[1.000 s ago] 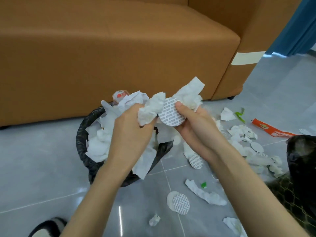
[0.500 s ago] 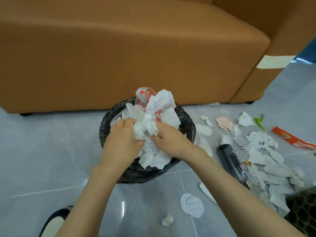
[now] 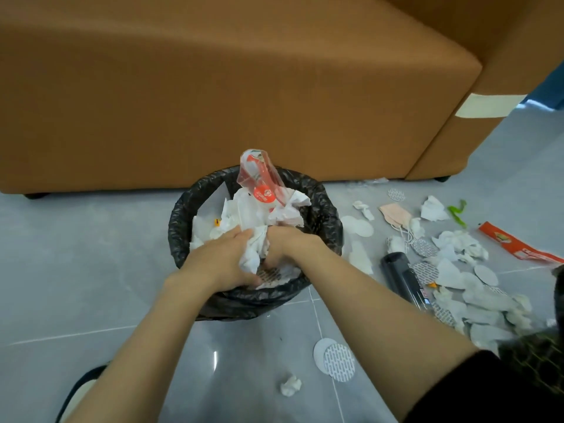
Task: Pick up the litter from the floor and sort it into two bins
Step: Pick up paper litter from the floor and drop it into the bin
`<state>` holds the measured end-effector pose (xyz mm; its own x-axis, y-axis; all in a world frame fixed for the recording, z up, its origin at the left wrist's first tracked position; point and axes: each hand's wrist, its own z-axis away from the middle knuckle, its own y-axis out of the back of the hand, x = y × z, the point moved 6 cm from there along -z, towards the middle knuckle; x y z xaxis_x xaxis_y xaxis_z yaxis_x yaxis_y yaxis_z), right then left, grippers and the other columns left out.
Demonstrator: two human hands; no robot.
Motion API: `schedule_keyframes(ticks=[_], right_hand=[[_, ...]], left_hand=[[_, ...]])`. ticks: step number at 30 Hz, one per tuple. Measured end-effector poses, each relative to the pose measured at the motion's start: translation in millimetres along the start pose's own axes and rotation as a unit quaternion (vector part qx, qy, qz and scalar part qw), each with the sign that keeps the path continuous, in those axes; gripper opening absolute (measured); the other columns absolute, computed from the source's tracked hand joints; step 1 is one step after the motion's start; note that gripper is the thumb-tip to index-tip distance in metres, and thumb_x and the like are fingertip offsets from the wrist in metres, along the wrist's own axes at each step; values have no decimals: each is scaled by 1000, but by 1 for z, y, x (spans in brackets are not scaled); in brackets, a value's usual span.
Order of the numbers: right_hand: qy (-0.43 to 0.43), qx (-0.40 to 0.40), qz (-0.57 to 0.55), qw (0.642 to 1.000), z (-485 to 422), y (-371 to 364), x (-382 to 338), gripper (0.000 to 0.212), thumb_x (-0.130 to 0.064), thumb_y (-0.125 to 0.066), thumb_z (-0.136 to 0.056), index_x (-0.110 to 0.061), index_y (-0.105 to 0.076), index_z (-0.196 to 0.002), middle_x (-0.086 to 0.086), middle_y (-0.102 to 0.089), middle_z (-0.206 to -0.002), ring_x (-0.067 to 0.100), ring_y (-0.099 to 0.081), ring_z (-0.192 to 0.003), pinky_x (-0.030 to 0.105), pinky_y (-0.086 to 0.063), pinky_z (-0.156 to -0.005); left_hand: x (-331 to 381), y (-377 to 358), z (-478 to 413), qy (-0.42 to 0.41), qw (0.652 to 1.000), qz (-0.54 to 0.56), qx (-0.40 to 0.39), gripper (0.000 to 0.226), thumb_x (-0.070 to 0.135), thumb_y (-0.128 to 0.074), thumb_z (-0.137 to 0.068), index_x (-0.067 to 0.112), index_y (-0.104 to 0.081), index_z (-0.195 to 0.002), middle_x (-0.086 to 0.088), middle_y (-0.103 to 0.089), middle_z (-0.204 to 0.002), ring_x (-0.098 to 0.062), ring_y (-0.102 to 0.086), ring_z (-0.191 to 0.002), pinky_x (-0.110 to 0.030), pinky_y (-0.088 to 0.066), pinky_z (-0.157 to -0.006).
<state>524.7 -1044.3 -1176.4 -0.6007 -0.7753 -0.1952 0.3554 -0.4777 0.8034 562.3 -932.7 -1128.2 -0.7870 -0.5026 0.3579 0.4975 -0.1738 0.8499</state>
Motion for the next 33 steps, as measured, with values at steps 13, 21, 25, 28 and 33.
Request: schedule_keyframes(ticks=[13,21,25,28,33], right_hand=[[7,183,35,982,86,41,13,47,-53,-67,-79,-12,-55,-101,4,-57,-106,24,-55,-99,30,-43,-66],[53,498,69,863,137,74,12,55,-49,-81,-62,-14,-65,-102,6,-60,-113,27,-54,-104,31,-45,-66],[22,343,-11,939,112,50,25,59,-43,-62,-86,-19,-43,-137,6,-50,-134,24,-49,-121,35,-46,-88],[35,225,10,974,98,30,17,43,-40,-45,-97,-14,-41,-132,8,-58,-121,31,-57,-107,35,-45,-72],[16,47,54,997,57,9,9,58,-15,-38,-99,-15,-10,-150,8,-34,-148,33,-47,-123,46,-46,-95]], left_hand=[[14,-1,-8,21,996,-71,57,102,52,-71,-73,20,-12,-149,4,-18,-155,-18,-30,-138,-37,-39,-102],[17,-2,-6,23,994,-83,70,102,49,-72,-73,16,-14,-149,4,-23,-152,-19,-34,-136,-36,-40,-100],[20,-2,-6,21,994,-86,65,102,49,-73,-74,15,-13,-149,3,-22,-152,-19,-33,-136,-35,-39,-101],[21,-2,-6,23,993,-93,63,96,51,-73,-73,14,-21,-146,2,-27,-149,-19,-37,-133,-35,-41,-97],[17,-3,-7,23,992,-120,45,83,55,-70,-73,13,-36,-136,2,-28,-148,-19,-40,-130,-36,-43,-94]])
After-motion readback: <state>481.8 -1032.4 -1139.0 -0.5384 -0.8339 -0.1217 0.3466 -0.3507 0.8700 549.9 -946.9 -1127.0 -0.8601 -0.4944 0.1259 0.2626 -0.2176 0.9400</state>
